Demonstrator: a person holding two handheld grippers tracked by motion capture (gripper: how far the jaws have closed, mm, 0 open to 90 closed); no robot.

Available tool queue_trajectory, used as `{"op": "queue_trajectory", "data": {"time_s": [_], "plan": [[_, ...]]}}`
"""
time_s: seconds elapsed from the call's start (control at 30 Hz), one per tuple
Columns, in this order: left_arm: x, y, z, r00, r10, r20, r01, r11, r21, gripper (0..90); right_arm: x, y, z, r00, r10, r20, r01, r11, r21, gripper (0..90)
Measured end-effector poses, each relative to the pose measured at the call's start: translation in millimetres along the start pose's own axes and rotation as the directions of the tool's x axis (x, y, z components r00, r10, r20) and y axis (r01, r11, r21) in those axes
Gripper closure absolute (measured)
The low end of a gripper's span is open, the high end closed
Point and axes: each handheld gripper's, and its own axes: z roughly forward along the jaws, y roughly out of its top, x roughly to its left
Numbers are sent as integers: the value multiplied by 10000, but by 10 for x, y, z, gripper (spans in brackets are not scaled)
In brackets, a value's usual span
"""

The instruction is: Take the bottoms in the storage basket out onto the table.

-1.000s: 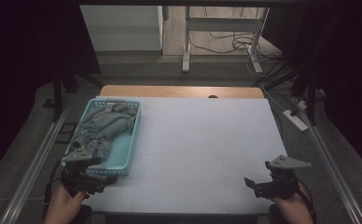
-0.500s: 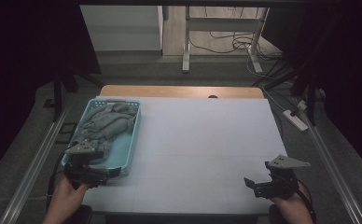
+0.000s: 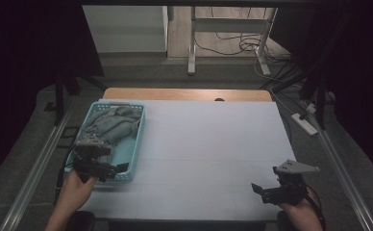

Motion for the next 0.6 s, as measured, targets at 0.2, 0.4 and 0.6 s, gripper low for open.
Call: {"op": "queue_trajectory", "data": {"time_s": [0.2, 0.4, 0.6], "plan": [[82, 66, 47, 9997, -169, -167, 170, 9998, 66, 0, 3, 1, 4, 10000, -29, -4, 29, 10000, 21, 9], [131, 151, 94, 9995, -190, -259, 195, 9997, 155, 0, 1, 2, 6, 10000, -28, -15, 28, 10000, 41, 9], [172, 223, 172, 9997, 44, -258, -36, 9995, 327, 3, 2, 1, 8, 10000, -46, -34, 47, 10000, 43, 9]]}}
